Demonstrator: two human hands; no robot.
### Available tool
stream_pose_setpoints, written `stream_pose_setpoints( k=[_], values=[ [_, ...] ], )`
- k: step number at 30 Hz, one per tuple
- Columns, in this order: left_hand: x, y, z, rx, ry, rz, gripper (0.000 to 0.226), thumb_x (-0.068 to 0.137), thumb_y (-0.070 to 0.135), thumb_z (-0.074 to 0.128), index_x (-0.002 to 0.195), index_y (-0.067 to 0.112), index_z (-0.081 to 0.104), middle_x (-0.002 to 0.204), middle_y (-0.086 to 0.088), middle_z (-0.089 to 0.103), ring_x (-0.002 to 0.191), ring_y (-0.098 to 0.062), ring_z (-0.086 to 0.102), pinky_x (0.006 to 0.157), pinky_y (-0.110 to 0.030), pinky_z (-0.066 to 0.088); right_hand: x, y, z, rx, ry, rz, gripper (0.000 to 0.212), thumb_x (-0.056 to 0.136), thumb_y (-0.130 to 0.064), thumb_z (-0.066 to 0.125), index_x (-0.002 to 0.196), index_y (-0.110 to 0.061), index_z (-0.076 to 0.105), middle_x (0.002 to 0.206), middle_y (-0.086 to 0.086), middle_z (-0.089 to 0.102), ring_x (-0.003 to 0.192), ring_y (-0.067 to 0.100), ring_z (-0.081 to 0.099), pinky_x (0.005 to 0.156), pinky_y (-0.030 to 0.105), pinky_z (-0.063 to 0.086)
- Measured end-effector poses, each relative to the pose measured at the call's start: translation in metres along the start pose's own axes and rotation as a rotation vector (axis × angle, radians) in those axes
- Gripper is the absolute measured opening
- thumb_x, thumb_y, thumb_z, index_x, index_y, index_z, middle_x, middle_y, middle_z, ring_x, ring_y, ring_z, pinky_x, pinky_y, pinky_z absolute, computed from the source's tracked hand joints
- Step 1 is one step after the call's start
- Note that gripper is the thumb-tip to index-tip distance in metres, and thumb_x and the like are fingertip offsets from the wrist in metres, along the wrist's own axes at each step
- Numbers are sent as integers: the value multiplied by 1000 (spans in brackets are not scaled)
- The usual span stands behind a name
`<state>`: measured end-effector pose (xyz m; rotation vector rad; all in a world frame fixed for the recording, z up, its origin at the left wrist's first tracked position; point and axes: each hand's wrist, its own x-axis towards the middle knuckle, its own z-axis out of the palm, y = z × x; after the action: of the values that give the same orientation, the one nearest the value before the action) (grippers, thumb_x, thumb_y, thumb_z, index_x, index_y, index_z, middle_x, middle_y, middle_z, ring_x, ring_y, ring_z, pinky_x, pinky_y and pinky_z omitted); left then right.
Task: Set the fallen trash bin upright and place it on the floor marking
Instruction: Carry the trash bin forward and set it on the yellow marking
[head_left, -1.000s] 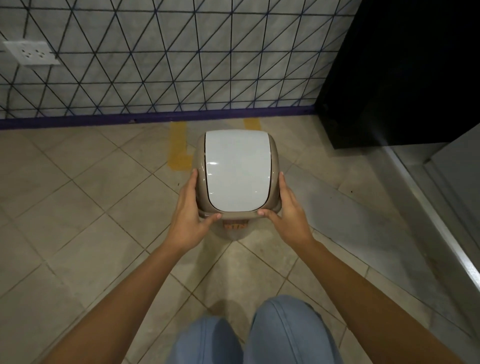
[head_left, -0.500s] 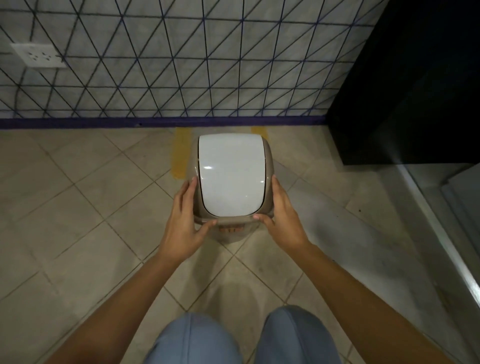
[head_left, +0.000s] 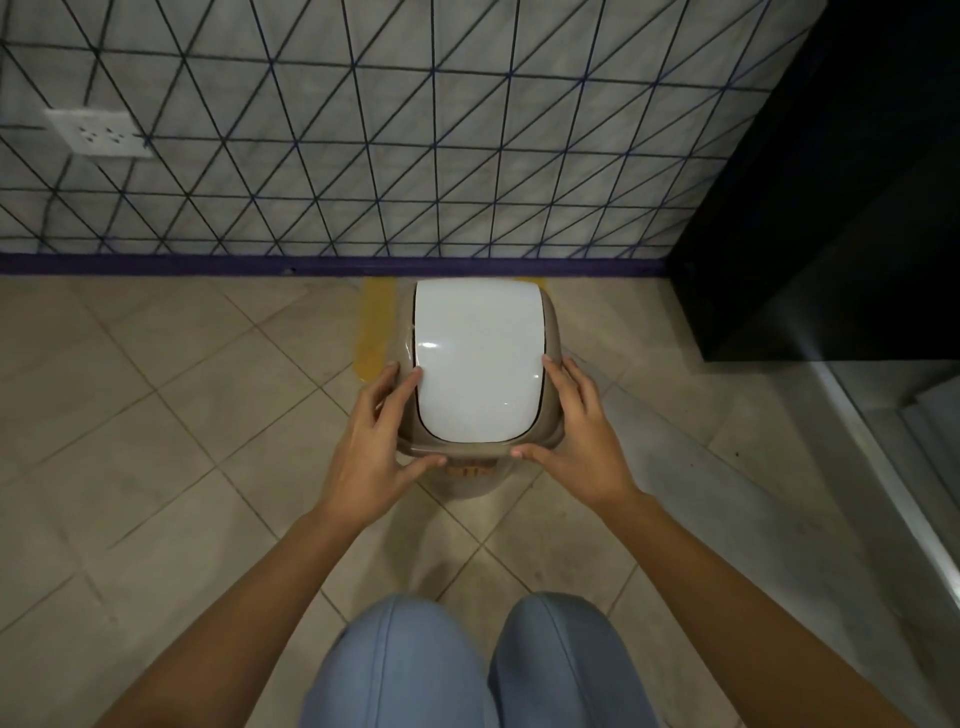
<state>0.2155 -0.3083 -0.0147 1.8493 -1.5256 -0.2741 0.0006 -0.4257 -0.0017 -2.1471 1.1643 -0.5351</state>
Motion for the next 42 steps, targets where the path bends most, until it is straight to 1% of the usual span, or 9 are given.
stream_pose_setpoints(
  k=[5,9,16,21,26,32,36,39,42],
  values=[
    [15,-10,-4,9,-12,27,92,67,27,81,143,23,30,148,-13,27,131,-28,37,98,-32,36,16,-7,2,17,14,46,114,59,-26,86,143,-42,10,153,-7,12,139,16,22,107,36,33],
    [29,-15,-2,-8,-17,30,88,70,24,79,143,25,30,148,-13,28,126,-27,40,96,-31,38,30,-10,2,-12,-14,72,113,64,-21,83,146,-35,6,156,-2,8,141,20,18,111,42,32],
    [55,-23,5,-6,19,38,86,70,23,79,142,24,34,145,-15,33,125,-29,44,95,-34,42,62,-8,0,11,-10,77,112,64,-17,83,147,-32,9,157,2,8,143,21,15,113,45,26],
    [68,-25,9,-19,26,58,84,69,27,79,141,24,35,143,-15,35,126,-29,42,96,-36,41,78,-2,-5,20,-5,78,114,61,-15,84,147,-31,10,157,1,9,143,21,15,114,48,26],
    [70,-26,9,36,13,88,83,67,32,80,139,26,40,139,-15,39,118,-29,49,93,-33,40,76,3,-7,-5,-11,52,113,62,-19,84,146,-36,10,156,2,10,143,21,16,113,47,28],
    [69,-36,6,9,19,58,77,68,34,78,135,29,40,143,-11,34,129,-21,38,95,-34,43,73,-1,6,-25,1,23,101,65,-23,83,144,-30,21,157,4,9,143,23,16,111,43,31],
    [75,-32,9,-162,63,-36,88,64,46,75,138,24,33,138,-5,37,126,-7,32,101,-12,30,72,-6,13,151,37,82,112,61,-21,85,145,-30,13,155,4,17,142,20,19,114,43,26],
    [79,-35,13,-209,87,-78,94,65,34,80,141,12,30,138,-2,41,122,-4,35,97,-10,32,78,-7,18,221,39,138,118,61,-17,85,145,-33,6,155,1,19,141,17,20,114,45,26],
    [86,-37,15,-200,91,-103,99,65,24,83,144,11,25,142,-4,40,123,-3,34,98,-11,31,90,-7,17,247,32,182,121,58,-14,87,148,-28,6,153,2,25,140,19,26,111,48,32]
  ],
)
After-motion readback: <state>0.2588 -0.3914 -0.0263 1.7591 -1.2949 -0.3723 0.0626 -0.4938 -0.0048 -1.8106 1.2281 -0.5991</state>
